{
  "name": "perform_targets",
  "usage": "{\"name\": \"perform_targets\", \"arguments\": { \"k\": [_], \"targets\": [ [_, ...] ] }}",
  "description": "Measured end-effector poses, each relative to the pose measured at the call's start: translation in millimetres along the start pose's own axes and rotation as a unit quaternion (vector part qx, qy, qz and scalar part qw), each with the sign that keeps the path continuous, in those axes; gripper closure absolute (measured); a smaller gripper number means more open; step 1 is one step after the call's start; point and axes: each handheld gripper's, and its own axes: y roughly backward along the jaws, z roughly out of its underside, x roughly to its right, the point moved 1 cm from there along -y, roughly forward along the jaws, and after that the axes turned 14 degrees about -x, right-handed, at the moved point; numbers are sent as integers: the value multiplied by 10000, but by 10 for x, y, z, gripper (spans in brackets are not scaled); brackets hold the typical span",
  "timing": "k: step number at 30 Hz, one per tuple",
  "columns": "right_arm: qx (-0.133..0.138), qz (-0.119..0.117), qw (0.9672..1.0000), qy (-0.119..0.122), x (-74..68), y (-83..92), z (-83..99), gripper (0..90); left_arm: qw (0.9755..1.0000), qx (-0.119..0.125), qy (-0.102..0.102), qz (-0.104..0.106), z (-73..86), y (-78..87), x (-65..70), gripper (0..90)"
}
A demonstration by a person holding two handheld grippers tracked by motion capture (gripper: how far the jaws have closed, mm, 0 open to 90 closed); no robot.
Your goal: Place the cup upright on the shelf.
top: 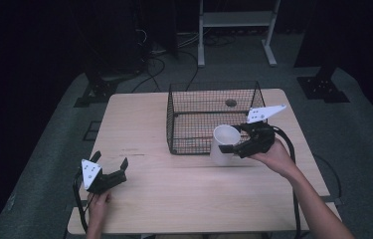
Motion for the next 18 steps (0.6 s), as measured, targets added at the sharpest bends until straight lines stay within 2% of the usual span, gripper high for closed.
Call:
{"name": "perform_targets", "arguments": {
  "k": [10, 18],
  "targets": [
    [-28, 14, 10000, 91, 123, 19, -175, 194, 10000, 9, 30, 19, 0, 1, -7, 0],
    [11, 64, 10000, 41, 256, 52, -292, 194, 10000, 16, 22, 22, 0, 0, -6, 0]
  ]
}}
